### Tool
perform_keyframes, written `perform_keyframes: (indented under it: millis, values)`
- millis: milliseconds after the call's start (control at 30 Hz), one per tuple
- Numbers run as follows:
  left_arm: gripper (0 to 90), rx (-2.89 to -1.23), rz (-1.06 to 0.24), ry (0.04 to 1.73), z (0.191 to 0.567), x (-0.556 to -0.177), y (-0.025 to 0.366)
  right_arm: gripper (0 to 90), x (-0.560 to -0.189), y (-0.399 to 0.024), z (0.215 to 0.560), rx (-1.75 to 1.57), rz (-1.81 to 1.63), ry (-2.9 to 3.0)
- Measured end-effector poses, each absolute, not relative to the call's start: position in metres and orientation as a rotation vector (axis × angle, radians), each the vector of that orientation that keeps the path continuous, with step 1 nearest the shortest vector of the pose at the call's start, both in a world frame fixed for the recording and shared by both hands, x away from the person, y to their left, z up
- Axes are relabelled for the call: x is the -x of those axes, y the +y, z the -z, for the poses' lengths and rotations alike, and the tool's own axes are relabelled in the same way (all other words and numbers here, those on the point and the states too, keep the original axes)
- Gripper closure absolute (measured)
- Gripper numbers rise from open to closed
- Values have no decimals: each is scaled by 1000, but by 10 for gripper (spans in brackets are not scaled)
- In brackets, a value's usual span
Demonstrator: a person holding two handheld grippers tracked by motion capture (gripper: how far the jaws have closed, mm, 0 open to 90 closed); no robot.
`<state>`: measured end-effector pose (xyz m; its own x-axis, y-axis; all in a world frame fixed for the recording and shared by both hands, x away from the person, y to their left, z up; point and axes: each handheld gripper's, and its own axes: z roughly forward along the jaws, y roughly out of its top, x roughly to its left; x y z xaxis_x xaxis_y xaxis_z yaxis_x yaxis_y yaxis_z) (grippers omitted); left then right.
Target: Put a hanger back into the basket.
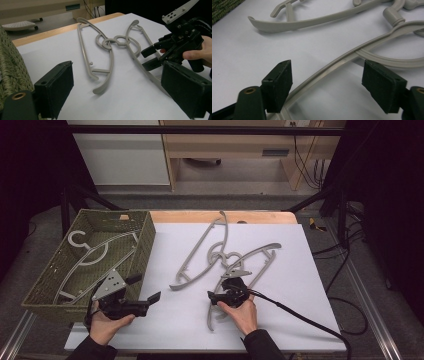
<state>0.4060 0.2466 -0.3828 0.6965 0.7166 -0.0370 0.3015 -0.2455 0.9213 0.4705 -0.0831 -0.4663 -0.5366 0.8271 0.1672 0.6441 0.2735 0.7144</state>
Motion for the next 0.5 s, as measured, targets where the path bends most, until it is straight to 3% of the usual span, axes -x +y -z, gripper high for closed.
perform_keyframes:
  millis: [233,500]
  values:
    - [110,-1836,-479,802,384,-406,246,321,-471,-74,475,-1346,-1060,2361]
    - [112,-1832,-471,807,383,-406,247,496,-466,-75,470,-1396,-1081,2404]
